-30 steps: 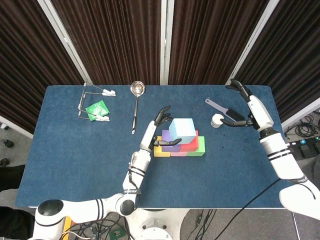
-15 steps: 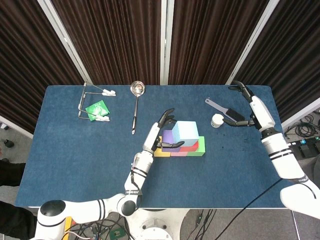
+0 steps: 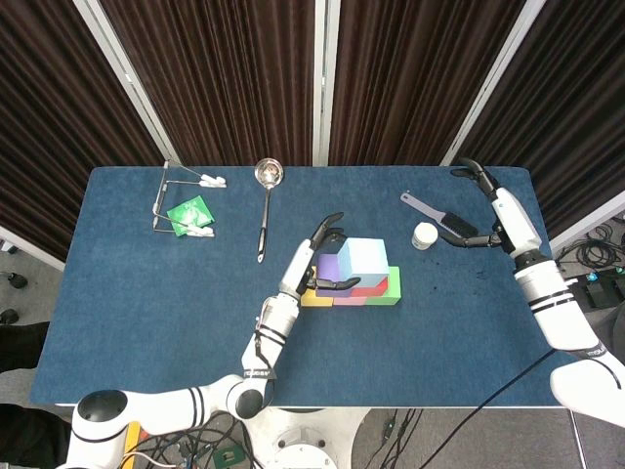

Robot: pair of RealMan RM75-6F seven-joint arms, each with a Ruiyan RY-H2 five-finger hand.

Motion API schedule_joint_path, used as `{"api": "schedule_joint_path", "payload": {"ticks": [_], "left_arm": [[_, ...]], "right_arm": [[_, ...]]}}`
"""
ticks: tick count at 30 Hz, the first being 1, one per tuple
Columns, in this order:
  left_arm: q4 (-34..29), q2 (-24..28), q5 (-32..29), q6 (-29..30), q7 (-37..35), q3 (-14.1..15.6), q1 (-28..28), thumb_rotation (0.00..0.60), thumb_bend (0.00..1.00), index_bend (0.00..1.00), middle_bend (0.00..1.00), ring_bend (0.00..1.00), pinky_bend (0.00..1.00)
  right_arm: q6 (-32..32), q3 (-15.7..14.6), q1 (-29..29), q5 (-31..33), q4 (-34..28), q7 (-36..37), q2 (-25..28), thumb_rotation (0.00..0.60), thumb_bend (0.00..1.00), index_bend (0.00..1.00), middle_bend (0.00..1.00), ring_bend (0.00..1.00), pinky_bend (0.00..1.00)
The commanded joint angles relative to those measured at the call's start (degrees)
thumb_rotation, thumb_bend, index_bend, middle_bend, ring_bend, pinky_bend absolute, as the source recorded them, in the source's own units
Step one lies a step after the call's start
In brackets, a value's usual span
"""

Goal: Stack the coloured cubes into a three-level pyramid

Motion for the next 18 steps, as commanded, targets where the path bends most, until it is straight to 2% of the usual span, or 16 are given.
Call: {"api": "schedule_joint_path", "payload": {"ticks": [1, 8, 18], "left_arm": [[0.4, -0.1, 0.4, 0.1, -0.3, 0.2, 0.0, 0.6, 0.11, 0.09, 0.45, 0.14, 0.12], [0.7, 0.3, 0.4, -1.0, -1.2, 0.5, 0.2, 0.6, 0.07, 0.07, 0.31, 0.11, 0.11], [-0.5, 1.3, 0.9, -1.4, -2.2, 0.6, 0.7, 0.6, 0.07, 0.07, 0.29, 0.1, 0.11]], "right_arm": [[-0.1, 0.0, 0.1, 0.0, 0.2, 0.2, -0.1, 0.6, 0.04, 0.0, 0.15, 0.0, 0.0], [-0.1, 0.0, 0.0, -0.3, 0.2, 0.5, 0.0, 0.6, 0.05, 0.0, 0.15, 0.0, 0.0], [0.1, -0.1, -0.2, -0.6, 0.2, 0.8, 0.0, 0.6, 0.05, 0.0, 0.15, 0.0, 0.0]]}}
